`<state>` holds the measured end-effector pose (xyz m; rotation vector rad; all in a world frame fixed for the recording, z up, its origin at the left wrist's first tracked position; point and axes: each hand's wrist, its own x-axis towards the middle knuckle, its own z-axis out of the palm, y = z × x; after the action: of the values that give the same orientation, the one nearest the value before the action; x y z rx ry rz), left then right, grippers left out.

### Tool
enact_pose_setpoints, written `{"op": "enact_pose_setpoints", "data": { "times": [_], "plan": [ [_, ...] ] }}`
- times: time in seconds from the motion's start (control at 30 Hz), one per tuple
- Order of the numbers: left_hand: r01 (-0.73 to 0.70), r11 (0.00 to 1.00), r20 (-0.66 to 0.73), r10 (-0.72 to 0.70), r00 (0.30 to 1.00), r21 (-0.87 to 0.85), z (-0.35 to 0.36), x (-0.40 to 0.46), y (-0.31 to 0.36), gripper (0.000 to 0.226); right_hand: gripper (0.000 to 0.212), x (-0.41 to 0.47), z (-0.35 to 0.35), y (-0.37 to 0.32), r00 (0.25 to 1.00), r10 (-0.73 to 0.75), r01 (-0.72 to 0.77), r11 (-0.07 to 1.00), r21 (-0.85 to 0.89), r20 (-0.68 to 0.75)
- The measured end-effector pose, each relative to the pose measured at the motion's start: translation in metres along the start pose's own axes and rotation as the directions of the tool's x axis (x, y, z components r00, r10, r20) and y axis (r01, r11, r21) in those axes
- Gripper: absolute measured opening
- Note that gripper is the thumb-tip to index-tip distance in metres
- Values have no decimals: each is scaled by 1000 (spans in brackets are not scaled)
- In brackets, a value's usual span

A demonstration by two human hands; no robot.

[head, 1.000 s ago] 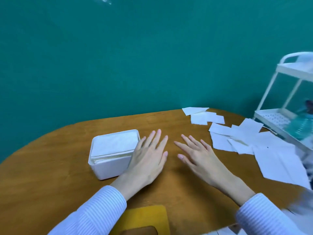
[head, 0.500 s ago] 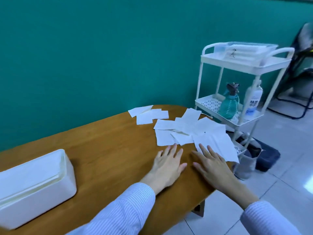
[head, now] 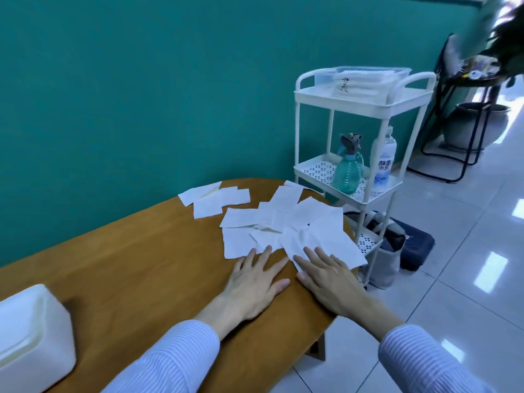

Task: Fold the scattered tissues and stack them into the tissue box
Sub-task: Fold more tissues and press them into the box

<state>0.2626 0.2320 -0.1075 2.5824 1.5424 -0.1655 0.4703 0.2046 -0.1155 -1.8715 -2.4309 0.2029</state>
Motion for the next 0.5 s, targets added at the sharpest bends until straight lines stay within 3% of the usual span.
{"op": "enact_pose_setpoints", "data": {
  "times": [0.37, 0.5],
  "plan": [
    [28, 997, -29, -26, 999, 72, -3, -107, -19, 77, 60, -35, 15, -62, 953, -302, 302, 953, 33, 15],
    [47, 981, -220, -4, 975, 190, 15, -133, -36, 61, 53, -48, 23, -85, 923, -380, 383, 922, 52, -53]
  ]
}}
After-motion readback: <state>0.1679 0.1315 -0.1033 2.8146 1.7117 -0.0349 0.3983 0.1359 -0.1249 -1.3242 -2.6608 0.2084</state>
